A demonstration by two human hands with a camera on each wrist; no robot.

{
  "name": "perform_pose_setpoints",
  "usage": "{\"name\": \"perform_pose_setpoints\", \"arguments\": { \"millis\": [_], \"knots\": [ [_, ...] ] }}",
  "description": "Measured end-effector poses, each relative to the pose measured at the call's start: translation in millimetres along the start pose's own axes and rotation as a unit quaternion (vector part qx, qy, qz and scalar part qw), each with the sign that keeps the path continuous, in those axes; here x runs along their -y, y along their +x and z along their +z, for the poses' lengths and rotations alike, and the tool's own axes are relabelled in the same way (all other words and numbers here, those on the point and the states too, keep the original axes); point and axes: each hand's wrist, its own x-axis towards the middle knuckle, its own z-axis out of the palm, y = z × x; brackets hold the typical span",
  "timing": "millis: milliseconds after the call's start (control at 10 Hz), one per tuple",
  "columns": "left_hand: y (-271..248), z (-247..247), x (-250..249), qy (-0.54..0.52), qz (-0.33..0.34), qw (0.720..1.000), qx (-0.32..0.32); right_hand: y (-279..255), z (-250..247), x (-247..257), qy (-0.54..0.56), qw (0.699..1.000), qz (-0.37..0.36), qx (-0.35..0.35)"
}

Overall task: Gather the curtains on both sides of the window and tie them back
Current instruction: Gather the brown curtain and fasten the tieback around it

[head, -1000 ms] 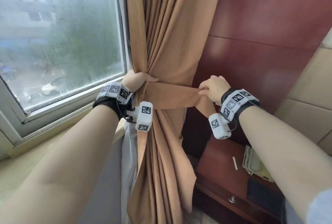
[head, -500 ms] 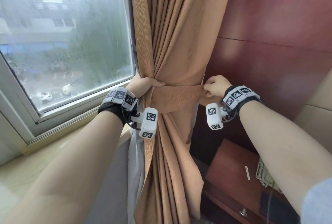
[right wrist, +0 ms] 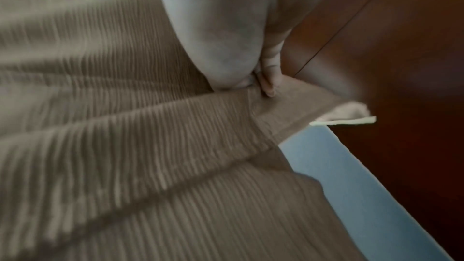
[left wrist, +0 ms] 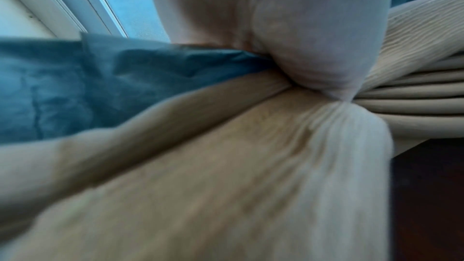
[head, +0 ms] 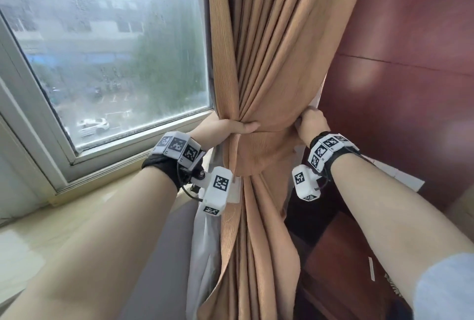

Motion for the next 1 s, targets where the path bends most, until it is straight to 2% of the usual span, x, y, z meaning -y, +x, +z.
{"name": "perform_pose_setpoints", "arguments": {
  "millis": [100, 200, 300, 400, 500, 700, 800, 900, 1000],
  "knots": [
    [1, 3, 2, -0.004, -0.010, 1.000, 0.020, 0, 7, 9, 0.109, 0.993, 0.034, 0.000],
    [2, 8, 3, 0.000, -0.021, 1.000, 0.016, 4, 25, 14, 0.327, 0.942, 0.073, 0.024],
    [0, 16, -2, -0.007, -0.026, 1.000, 0.008, 13, 41, 11, 0.459, 0.877, 0.131, 0.051],
    [3, 16, 3, -0.014, -0.028, 0.999, 0.020, 12, 46, 5, 0.376, 0.916, 0.111, 0.088],
    [4, 17, 3, -0.017, -0.020, 1.000, -0.009, 12, 49, 2, 0.402, 0.905, 0.118, 0.078],
    [1, 20, 1, -0.011, -0.021, 0.998, -0.054, 8, 49, -11, 0.510, 0.839, 0.154, 0.110],
    [0, 21, 0, -0.012, -0.026, 0.997, -0.071, 10, 42, -16, 0.583, 0.792, 0.146, 0.111],
    [1, 20, -1, -0.022, -0.022, 0.996, -0.081, 6, 33, -17, 0.618, 0.765, 0.110, 0.145],
    [0, 17, -3, -0.029, -0.033, 0.996, -0.084, 3, 28, -20, 0.573, 0.797, 0.063, 0.179]
  ]
}}
